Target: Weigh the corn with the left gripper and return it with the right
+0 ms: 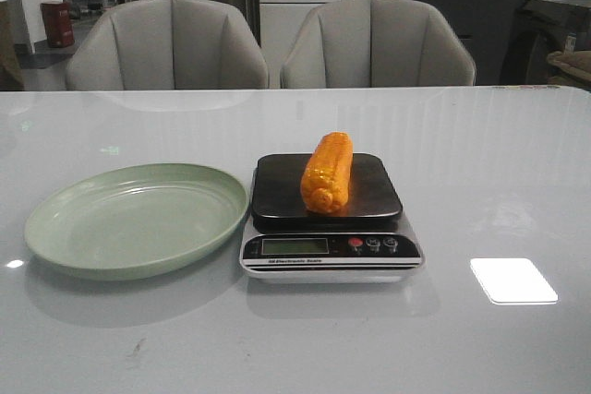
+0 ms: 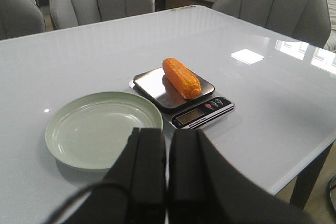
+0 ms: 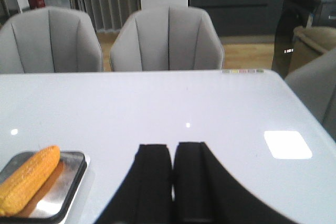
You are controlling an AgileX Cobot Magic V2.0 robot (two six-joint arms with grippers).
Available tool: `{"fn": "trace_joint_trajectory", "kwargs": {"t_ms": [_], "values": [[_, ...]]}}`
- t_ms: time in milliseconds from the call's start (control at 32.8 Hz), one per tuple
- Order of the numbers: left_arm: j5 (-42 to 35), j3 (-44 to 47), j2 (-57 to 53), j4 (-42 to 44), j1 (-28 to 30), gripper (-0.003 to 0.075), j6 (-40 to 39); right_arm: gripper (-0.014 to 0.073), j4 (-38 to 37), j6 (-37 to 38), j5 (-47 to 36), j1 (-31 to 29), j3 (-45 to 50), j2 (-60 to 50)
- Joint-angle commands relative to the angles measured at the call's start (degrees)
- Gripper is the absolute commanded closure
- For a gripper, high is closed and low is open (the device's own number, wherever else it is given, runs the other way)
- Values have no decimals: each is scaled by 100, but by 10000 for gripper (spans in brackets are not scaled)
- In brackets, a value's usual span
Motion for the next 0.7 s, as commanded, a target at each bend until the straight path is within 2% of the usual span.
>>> {"fn": "trace_joint_trajectory", "kwargs": {"t_ms": [0,122,457,579,671], "values": [[-450,-130,74,8,-34,606,-1,428,-56,-8,171,-19,-274,269],[-450,-130,74,8,-34,606,-1,428,-56,-8,486,-19,-261,316],[-461,-130,74,88,-34,606,-1,427,62,-8,714,8,-255,328],[-461,-130,74,88,-34,606,-1,424,62,-8,698,284,-255,469],[-461,-130,65,88,-34,606,-1,375,62,-8,730,562,-284,668]]}}
